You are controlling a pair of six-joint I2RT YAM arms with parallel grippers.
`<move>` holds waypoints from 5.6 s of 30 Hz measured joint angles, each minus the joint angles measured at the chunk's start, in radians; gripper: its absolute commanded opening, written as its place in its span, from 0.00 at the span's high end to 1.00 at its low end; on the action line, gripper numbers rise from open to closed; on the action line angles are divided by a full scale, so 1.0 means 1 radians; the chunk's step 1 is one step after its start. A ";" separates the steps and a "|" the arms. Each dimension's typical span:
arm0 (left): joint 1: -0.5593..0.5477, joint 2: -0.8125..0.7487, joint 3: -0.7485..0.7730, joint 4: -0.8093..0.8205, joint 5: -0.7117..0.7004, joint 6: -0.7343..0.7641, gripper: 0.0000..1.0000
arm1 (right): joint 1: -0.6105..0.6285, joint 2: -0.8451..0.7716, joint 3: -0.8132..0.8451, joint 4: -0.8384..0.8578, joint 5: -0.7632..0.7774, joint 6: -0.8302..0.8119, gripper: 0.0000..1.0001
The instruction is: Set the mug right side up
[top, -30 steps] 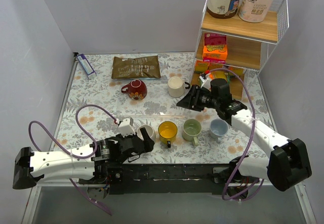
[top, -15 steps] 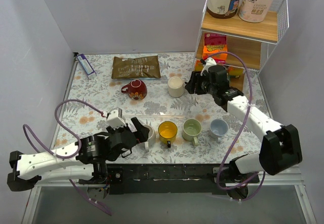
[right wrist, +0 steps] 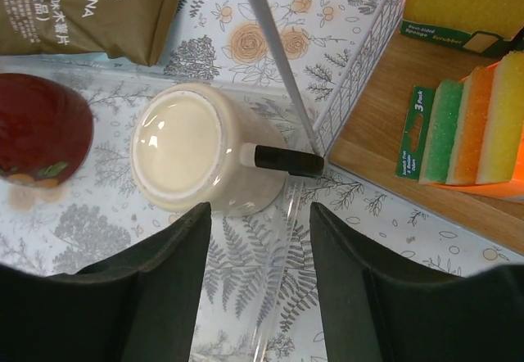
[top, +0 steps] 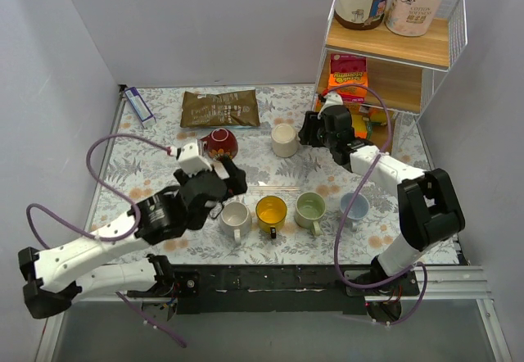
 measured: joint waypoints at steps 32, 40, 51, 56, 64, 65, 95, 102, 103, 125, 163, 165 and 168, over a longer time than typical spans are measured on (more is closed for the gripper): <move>0.354 0.239 -0.003 0.242 0.507 0.182 0.02 | 0.019 0.148 0.061 0.179 0.191 0.220 0.37; 0.356 0.233 -0.036 0.245 0.516 0.174 0.02 | 0.028 0.150 0.060 0.181 0.208 0.238 0.37; 0.362 0.210 -0.064 0.248 0.518 0.166 0.02 | 0.076 0.097 -0.076 0.149 0.246 0.297 0.38; 0.363 0.209 -0.071 0.247 0.519 0.166 0.02 | 0.076 0.097 -0.151 0.048 0.254 0.326 0.38; 0.365 0.204 -0.076 0.247 0.519 0.166 0.02 | 0.076 0.085 -0.151 0.042 0.257 0.330 0.38; 0.365 0.204 -0.076 0.247 0.519 0.166 0.02 | 0.076 0.080 -0.151 0.040 0.259 0.329 0.38; 0.370 0.235 -0.076 0.307 0.554 0.162 0.02 | -0.095 -0.240 -0.278 -0.175 0.303 0.221 0.39; 0.394 0.472 0.058 0.401 0.591 0.189 0.02 | -0.201 -0.318 -0.338 -0.180 0.307 0.229 0.40; 0.400 0.511 0.086 0.418 0.598 0.196 0.02 | -0.216 -0.333 -0.349 -0.180 0.312 0.234 0.40; 0.468 1.096 0.562 0.554 0.725 0.338 0.02 | -0.344 -0.552 -0.380 -0.241 0.061 0.260 0.41; 0.550 1.121 0.415 0.609 0.545 0.789 0.02 | -0.344 -0.559 -0.380 -0.247 -0.214 0.235 0.41; 0.557 1.075 0.381 0.608 0.543 0.774 0.02 | -0.344 -0.554 -0.380 -0.245 -0.221 0.239 0.41; 0.558 1.001 0.348 0.605 0.550 0.745 0.02 | -0.344 -0.552 -0.380 -0.242 -0.230 0.247 0.41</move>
